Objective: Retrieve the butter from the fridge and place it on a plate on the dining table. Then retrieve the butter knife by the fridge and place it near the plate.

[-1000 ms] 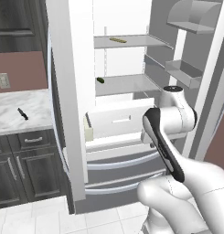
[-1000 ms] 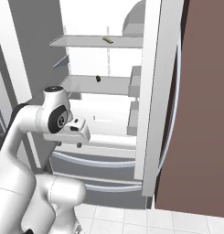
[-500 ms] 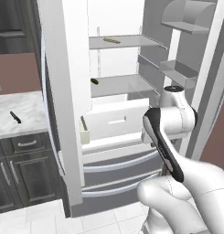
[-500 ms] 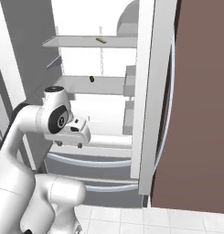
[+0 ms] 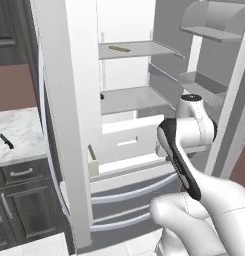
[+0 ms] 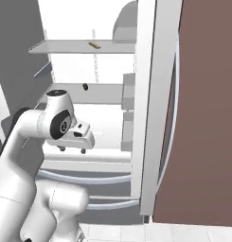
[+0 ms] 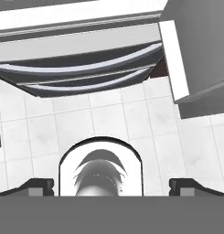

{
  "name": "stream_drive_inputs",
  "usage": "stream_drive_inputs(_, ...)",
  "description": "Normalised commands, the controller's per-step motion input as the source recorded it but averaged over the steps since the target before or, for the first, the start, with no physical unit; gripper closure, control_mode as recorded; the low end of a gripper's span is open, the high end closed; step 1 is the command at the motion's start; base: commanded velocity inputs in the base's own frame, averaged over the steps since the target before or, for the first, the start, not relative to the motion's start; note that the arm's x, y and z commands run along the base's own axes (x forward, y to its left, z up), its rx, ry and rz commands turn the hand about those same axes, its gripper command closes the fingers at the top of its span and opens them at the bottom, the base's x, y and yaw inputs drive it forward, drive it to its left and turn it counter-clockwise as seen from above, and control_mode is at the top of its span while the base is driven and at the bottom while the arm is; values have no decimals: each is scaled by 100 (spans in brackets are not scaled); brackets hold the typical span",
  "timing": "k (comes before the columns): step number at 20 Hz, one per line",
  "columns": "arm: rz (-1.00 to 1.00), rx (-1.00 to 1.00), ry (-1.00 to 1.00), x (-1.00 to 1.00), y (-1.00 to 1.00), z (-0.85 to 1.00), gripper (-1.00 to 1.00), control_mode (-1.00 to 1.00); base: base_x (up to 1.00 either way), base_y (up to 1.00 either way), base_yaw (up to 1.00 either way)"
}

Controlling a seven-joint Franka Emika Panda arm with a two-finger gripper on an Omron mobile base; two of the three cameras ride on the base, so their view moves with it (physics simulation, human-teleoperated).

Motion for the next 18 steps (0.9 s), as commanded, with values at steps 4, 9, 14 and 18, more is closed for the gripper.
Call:
stream_drive_inputs(4, 0, 0, 0, 0, 0, 0, -100, 100, 64, 0, 2)
stream_drive_inputs(9, 0, 0, 0, 0, 0, 0, -100, 100, 74, -4, 11)
stream_drive_inputs(14, 0, 0, 0, 0, 0, 0, -100, 100, 83, -18, 10)
stream_drive_inputs(18, 0, 0, 0, 0, 0, 0, -100, 100, 70, -30, 14)
